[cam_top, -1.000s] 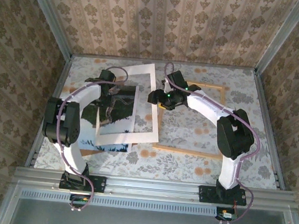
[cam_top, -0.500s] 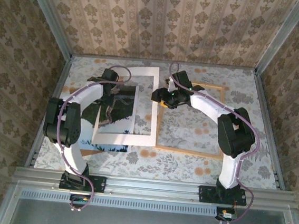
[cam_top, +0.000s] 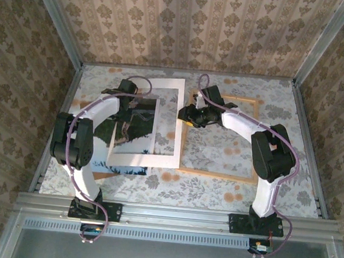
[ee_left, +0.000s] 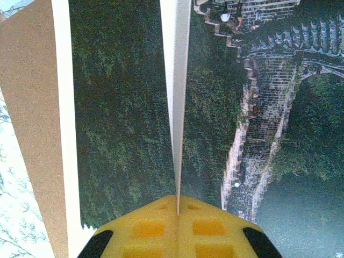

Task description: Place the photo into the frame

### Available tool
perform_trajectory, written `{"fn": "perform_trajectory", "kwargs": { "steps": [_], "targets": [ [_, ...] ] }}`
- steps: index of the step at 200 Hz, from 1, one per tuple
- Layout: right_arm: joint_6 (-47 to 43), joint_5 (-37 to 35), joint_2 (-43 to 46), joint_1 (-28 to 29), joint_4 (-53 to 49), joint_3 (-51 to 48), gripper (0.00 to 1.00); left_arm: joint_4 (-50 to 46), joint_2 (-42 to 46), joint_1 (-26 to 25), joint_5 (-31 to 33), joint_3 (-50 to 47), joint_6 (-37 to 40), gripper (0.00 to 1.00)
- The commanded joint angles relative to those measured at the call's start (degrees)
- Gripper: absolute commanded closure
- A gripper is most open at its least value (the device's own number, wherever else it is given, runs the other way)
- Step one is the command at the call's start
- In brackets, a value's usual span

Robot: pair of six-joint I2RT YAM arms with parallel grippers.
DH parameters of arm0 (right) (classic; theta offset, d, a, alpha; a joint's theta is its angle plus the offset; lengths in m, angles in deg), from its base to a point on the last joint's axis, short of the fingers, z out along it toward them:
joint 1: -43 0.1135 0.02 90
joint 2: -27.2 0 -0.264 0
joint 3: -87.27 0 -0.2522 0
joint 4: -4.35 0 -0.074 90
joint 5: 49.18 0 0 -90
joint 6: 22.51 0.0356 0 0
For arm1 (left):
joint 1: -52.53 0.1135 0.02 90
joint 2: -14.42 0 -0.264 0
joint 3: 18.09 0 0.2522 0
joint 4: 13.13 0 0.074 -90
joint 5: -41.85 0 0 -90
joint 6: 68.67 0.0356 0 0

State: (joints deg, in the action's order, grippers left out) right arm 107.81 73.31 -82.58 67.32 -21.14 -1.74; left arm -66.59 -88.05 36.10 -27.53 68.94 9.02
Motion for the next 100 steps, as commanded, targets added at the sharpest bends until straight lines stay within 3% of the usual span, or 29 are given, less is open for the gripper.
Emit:
{"fn": "perform_trajectory", "kwargs": {
  "steps": [1,100],
  "targets": [
    [2.88,3.90,0.09,0.21,5.29,-1.09,0.63,-0.86,0.61,-0.40,-0.56,1.43,0.26,1.00],
    [6.94,4.95,3.43,-0.06,11.63,-6.30,0.92,-0.82,-0.68,-0.45,-0.49,1.78,-0.24,1.00]
  ]
}}
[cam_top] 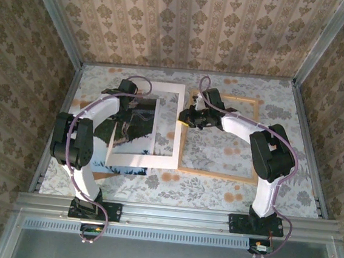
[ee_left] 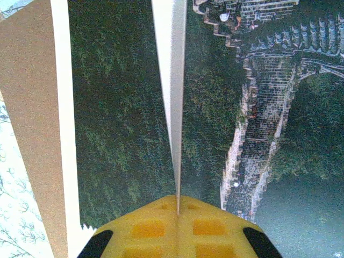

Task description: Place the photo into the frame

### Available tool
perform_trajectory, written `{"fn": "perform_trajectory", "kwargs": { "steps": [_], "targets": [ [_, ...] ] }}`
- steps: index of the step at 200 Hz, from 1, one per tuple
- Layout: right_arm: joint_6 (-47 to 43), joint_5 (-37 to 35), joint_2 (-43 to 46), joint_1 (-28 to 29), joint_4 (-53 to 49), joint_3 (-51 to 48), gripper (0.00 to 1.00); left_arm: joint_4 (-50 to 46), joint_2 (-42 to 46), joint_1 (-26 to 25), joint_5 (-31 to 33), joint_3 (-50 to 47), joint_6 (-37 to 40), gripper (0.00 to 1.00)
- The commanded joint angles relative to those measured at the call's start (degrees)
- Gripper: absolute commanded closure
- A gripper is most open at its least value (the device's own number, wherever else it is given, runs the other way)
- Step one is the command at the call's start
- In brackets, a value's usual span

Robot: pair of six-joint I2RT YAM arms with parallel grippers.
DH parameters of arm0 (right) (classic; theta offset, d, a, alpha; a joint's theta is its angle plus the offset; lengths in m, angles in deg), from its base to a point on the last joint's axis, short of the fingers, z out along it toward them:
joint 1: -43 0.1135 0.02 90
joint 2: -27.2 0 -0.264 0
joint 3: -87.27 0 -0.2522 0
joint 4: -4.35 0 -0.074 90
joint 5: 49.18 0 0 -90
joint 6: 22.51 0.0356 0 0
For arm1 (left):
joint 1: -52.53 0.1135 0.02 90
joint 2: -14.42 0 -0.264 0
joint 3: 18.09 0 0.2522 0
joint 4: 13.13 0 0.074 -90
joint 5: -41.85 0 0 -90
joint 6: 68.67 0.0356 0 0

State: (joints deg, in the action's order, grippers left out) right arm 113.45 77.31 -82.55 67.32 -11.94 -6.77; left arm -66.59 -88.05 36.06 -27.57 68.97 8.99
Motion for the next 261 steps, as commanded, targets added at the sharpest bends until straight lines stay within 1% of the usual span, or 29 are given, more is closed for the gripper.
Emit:
{"fn": "perform_trajectory", "kwargs": {
  "steps": [1,22,26,36,48,60,80,94,106,129,152,171,191,198,208,213,222,236,243,261],
  "targets": [
    [1.27,0.90,3.41,-0.06,2.39,-1.32,0.93,-0.82,-0.70,-0.41,-0.45,1.76,-0.22,1.00],
    [0.97,0.07,4.50,-0.15,0.98,-1.37,1.00,-0.59,-0.88,-0.49,-0.69,1.85,-0.49,1.00],
    [0.86,-0.13,4.69,-0.15,0.53,-1.27,1.00,-0.42,-0.88,-0.49,-0.79,1.85,-0.49,1.00],
    [0.55,-0.47,5.19,-0.15,-0.41,-1.12,1.00,-0.38,-0.97,-0.58,-1.06,2.09,-0.73,0.91],
    [-0.10,-0.98,6.00,-0.27,-1.43,-0.95,1.00,-0.13,-0.98,-0.67,-2.14,2.29,-0.84,0.85],
    [-1.17,-1.22,6.82,-0.43,-3.41,-0.55,1.00,0.21,-0.98,-0.67,-3.60,2.59,-1.06,0.71],
    [-4.54,-2.38,8.91,-1.38,-9.20,0.52,1.00,0.92,-0.31,-0.68,-6.96,3.23,-1.59,0.56],
    [-7.19,-2.92,11.23,-2.43,-13.71,1.19,1.00,2.07,1.11,-0.59,-10.76,3.26,-1.94,0.46],
    [-10.45,-2.85,13.46,-3.61,-18.92,2.40,1.00,3.64,2.64,-0.58,-14.92,3.05,-2.25,0.39],
    [-14.80,-1.70,19.22,-6.58,-27.00,4.73,1.00,6.82,6.83,-0.58,-20.58,2.20,-3.40,0.37],
    [-17.70,-1.29,25.06,-9.81,-35.71,8.50,1.00,9.60,11.16,-0.58,-22.91,0.68,-4.40,0.37],
    [-20.33,-0.01,28.26,-14.19,-42.13,11.06,1.00,10.81,13.52,-0.59,-23.97,-0.12,-4.62,0.37],
    [-25.65,0.98,28.20,-19.32,-49.05,12.80,1.00,11.94,14.66,-0.74,-24.87,-1.09,-4.86,0.37],
    [-27.28,2.08,27.58,-21.72,-50.47,12.67,1.00,12.25,14.61,-0.74,-25.26,-1.38,-4.97,0.37],
    [-28.98,1.64,26.31,-24.70,-52.00,12.11,1.00,12.45,14.44,-0.79,-25.77,-1.49,-5.14,0.37],
    [-30.34,0.82,25.63,-25.84,-52.53,11.70,1.00,12.62,14.41,-0.91,-26.04,-1.62,-5.13,0.37],
    [-32.74,-3.48,23.72,-27.48,-54.17,11.79,1.00,12.97,14.22,-1.10,-26.52,-1.83,-5.13,0.37],
    [-33.50,-7.70,20.37,-29.41,-54.58,11.73,1.00,13.06,13.87,-1.40,-26.80,-1.84,-5.06,0.37],
    [-33.77,-9.20,18.96,-29.73,-54.36,11.82,1.00,13.07,13.72,-1.60,-26.82,-1.89,-5.06,0.37],
    [-35.31,-15.83,14.23,-30.00,-55.45,14.02,1.00,13.33,13.54,-1.83,-26.91,-2.23,-4.89,0.37]
  ]
}}
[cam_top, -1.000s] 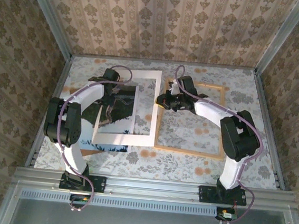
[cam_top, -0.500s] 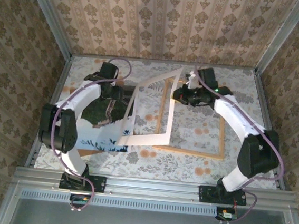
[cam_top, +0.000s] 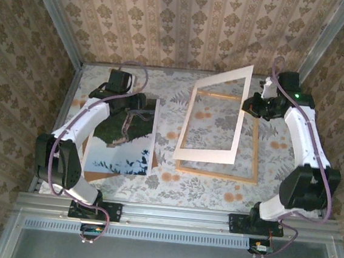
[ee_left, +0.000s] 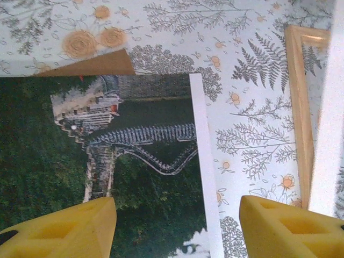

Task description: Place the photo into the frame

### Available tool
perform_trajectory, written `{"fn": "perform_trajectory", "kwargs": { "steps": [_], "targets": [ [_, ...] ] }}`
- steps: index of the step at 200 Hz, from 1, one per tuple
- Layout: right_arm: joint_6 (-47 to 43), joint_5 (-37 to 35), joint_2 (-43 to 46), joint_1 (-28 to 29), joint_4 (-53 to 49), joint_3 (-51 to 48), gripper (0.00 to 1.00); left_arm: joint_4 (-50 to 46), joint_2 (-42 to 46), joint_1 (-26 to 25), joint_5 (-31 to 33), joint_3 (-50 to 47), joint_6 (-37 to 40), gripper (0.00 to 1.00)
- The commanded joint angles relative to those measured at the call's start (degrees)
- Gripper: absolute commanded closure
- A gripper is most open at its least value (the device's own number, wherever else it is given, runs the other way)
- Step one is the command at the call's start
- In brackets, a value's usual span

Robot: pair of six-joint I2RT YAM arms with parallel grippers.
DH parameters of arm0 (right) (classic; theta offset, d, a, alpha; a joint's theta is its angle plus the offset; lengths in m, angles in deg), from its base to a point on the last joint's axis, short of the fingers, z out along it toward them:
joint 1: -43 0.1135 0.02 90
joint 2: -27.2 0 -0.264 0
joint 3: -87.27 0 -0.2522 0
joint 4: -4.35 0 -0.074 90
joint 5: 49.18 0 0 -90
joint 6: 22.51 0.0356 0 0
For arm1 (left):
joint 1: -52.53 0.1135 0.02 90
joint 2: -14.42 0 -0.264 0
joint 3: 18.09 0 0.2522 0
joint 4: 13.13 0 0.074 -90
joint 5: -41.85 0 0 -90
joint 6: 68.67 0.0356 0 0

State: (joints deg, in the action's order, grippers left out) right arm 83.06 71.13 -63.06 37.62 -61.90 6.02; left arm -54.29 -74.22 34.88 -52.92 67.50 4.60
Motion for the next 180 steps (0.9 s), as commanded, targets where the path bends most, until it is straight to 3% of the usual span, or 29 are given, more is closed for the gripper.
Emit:
{"fn": "perform_trajectory", "kwargs": {
  "steps": [1,70,111,180],
  "targets": [
    [-5.02,-9.91,-5.49,-0.31,-5.37,1.23,1.00,1.07,-0.30,-0.69,-1.55,-0.79,-0.45,0.37],
    [-13.48,-19.43,-16.99,-3.63,-8.77,8.36,1.00,1.20,-0.02,-0.90,-1.69,-2.03,0.12,0.36],
    [-14.99,-19.94,-20.23,-6.12,-9.65,8.97,1.00,0.85,-0.70,-0.94,-0.68,-1.71,0.91,0.36],
    [-18.69,-18.13,-21.90,-4.11,-8.50,8.06,1.00,1.01,-2.67,-0.98,-1.00,-1.10,0.94,0.36]
  ]
}}
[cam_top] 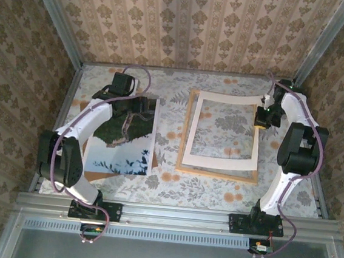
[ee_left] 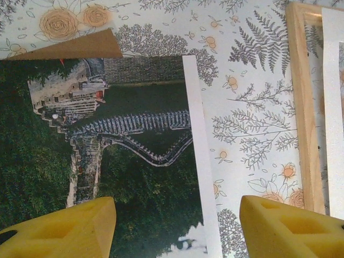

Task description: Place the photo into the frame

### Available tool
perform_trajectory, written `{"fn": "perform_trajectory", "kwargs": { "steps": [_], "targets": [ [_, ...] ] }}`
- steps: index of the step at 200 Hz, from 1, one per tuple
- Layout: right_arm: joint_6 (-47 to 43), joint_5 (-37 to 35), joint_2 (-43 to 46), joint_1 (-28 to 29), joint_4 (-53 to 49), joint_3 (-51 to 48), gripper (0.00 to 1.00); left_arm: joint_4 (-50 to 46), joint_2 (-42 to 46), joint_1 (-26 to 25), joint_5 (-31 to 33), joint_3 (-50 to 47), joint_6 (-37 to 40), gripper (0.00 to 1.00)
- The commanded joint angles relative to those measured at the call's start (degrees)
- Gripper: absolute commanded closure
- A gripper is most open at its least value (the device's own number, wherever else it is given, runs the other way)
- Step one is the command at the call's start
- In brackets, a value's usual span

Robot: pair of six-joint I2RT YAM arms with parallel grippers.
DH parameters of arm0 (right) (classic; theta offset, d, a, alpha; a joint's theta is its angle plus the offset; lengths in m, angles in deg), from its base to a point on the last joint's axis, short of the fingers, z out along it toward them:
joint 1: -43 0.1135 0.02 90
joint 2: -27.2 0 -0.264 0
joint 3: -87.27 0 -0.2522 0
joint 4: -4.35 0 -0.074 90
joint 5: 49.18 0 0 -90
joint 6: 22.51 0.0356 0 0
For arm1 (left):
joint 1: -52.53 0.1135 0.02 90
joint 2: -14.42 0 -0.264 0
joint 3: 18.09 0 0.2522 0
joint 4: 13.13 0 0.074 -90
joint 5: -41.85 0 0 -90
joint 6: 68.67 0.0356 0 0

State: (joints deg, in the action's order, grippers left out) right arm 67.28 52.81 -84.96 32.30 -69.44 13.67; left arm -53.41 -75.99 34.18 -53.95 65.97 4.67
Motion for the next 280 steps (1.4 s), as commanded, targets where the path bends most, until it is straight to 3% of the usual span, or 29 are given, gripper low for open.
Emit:
{"fn": "perform_trajectory", "kwargs": {
  "steps": [1,20,182,230,280],
  "targets": [
    [-2.93,0.25,0.01,1.21,-0.88,0.34,1.00,0.10,-0.90,-0.28,0.06,0.44,0.86,0.36],
    [-4.21,2.31,-0.10,1.28,-0.53,0.13,1.00,0.07,-1.28,-0.38,0.00,0.71,0.95,0.36],
    [-3.76,-3.11,-2.79,1.82,-1.79,3.11,1.00,0.81,-3.46,-1.43,0.14,0.19,1.18,0.36],
    [0.90,5.06,1.28,1.82,2.78,0.56,1.00,0.95,-3.83,-1.93,0.37,0.02,1.19,0.36],
    [4.89,3.99,1.94,1.73,4.13,-1.44,1.00,0.68,-3.96,-2.04,0.77,-0.02,1.62,0.36]
  ]
}}
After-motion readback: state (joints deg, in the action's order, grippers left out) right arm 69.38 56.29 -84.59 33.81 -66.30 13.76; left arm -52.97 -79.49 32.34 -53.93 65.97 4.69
